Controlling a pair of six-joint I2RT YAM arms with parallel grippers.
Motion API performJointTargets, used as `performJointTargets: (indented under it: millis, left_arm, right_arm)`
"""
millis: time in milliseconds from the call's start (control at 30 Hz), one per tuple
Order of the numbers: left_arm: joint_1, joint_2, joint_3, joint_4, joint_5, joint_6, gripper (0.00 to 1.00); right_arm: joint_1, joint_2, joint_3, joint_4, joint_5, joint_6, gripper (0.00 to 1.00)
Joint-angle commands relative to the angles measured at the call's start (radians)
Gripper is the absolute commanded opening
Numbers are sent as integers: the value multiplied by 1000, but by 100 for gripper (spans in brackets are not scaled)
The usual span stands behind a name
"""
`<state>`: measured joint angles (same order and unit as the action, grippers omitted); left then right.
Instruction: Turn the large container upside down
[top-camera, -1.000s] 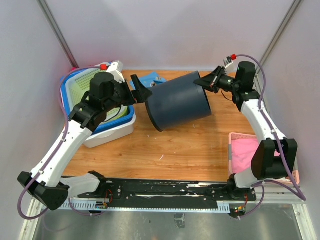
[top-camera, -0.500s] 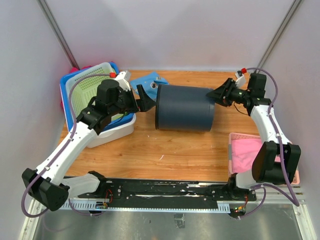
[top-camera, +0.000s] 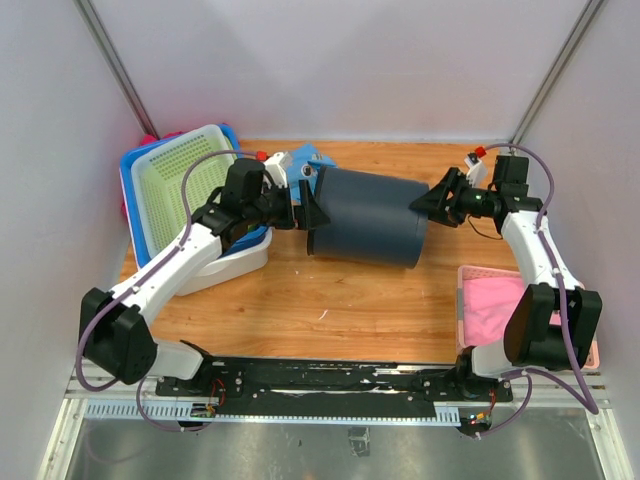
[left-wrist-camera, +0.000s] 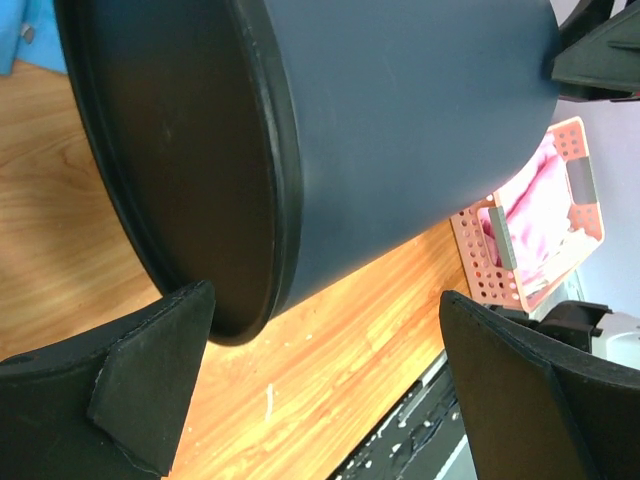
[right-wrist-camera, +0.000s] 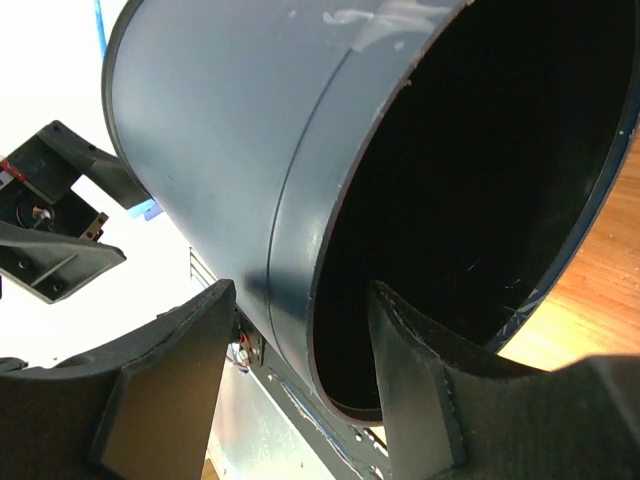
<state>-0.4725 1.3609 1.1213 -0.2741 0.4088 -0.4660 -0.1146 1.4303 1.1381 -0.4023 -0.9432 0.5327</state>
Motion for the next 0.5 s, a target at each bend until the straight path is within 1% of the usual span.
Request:
performJointTargets:
  millis: [0,33,100,200,333,367,400,467]
  left_arm:
    - [9,50,-26,152,123,14,95]
    - [9,54,-40,188,160,-6,92]
    - [9,49,-70,262,198,-46,82]
    - [9,43,-78,285,189,-61,55]
    - [9,44,-69,251,167,-41,15]
    - [9,44,-65,245,162,-39,7]
    - [9,44,-57,239,155,-40,1]
    - [9,44,-26,220,145,-38,0]
  right_arm:
    - [-21,-26,-13,-55,-22,-53,57]
    - [-21,-27,-15,-59,-22,-58,57]
    - [-22,-31,-20,-67,-20,-67,58]
    - [-21,-30,-31,-68,-22,-68,58]
    - [-23,-28,-42,-68,-38,-62,58]
    - [-23,-30,-45,-66,-39,-60,58]
    - [-23,-34,-50,-66,-40,-60,58]
    - [-23,-41,-58,-67,-38,-60,58]
